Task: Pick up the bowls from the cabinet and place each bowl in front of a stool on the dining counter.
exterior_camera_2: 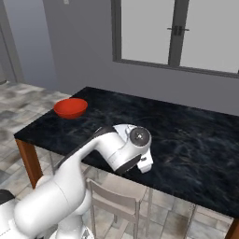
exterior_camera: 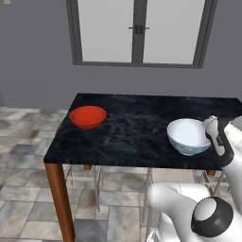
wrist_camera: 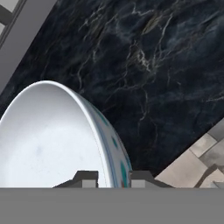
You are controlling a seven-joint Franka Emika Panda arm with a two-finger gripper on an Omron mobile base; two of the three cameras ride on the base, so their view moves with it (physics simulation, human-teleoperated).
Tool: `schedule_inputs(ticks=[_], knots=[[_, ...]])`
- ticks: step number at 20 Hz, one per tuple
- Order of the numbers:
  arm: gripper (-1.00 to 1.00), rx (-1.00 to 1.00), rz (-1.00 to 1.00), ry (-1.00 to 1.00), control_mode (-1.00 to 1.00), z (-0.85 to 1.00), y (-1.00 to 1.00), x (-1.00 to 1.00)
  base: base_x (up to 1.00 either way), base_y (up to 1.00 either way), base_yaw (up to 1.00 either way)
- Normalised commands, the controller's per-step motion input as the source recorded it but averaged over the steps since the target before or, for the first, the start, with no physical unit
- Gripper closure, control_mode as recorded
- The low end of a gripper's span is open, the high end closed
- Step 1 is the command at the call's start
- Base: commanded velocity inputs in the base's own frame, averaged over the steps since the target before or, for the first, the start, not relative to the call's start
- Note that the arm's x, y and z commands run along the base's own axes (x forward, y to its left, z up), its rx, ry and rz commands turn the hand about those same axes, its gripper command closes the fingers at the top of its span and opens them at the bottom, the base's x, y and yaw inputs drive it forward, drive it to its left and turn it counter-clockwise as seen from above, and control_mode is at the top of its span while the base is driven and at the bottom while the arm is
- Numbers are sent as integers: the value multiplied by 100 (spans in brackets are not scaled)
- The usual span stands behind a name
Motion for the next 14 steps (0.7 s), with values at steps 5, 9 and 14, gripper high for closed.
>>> schedule_inputs(ticks=[5, 9, 14], knots=[[100, 0, 0, 0, -100, -25, -24, 9, 0, 0, 0], [100, 0, 0, 0, -100, -21, -23, 12, 0, 0, 0], [100, 0, 0, 0, -100, -14, -12, 23, 0, 0, 0]])
